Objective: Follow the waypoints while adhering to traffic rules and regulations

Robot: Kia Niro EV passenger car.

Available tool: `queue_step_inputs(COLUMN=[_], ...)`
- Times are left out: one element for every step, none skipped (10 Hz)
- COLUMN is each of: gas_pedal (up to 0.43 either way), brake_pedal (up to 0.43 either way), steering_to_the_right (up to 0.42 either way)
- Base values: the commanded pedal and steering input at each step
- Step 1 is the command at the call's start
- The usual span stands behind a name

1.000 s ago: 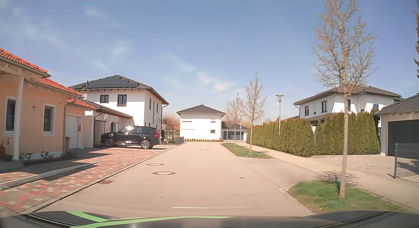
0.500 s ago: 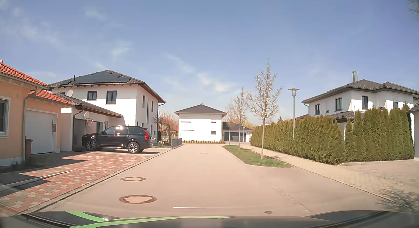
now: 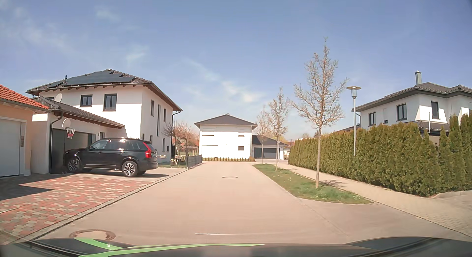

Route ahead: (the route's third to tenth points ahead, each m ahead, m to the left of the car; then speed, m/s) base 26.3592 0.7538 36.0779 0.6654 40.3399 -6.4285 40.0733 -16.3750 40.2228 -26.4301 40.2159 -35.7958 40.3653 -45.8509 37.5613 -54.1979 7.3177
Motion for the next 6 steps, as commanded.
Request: queue_step_inputs(gas_pedal=[0.087, 0.087, 0.087, 0.087, 0.087, 0.087], brake_pedal=[0.000, 0.000, 0.000, 0.000, 0.000, 0.000], steering_to_the_right=[-0.002, -0.006, -0.008, -0.004, -0.005, -0.006])
